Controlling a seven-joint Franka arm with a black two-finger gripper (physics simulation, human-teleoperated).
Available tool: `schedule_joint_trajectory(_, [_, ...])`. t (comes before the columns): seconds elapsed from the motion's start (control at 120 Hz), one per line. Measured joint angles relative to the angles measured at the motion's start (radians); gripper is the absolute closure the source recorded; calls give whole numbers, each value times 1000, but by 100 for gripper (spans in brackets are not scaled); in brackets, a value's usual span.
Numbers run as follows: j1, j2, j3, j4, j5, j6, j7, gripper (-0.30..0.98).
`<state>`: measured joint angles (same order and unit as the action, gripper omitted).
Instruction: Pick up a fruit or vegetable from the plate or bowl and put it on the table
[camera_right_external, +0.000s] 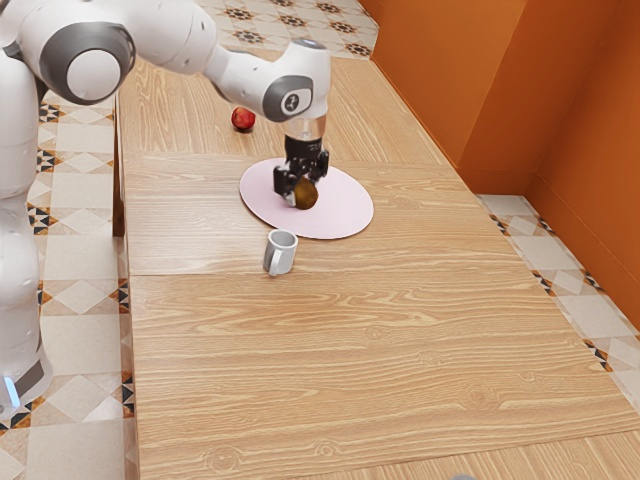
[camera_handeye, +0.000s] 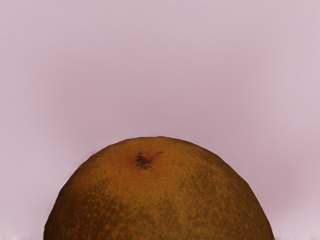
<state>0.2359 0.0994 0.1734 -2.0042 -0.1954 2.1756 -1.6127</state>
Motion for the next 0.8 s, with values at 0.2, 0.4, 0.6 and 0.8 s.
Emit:
schedule_joint_trajectory(0.2, [-18,-51,4,7,2,-2,2,41])
schedule_joint_trajectory(0.4, [-45,0,-39,186,47,-21,-4,39])
schedule_joint_trajectory(0.6, [-194,81,-105,292,50,-25,-26,40])
schedule_joint_trajectory(0.8, [-243,148,-146,360,50,-20,-52,28])
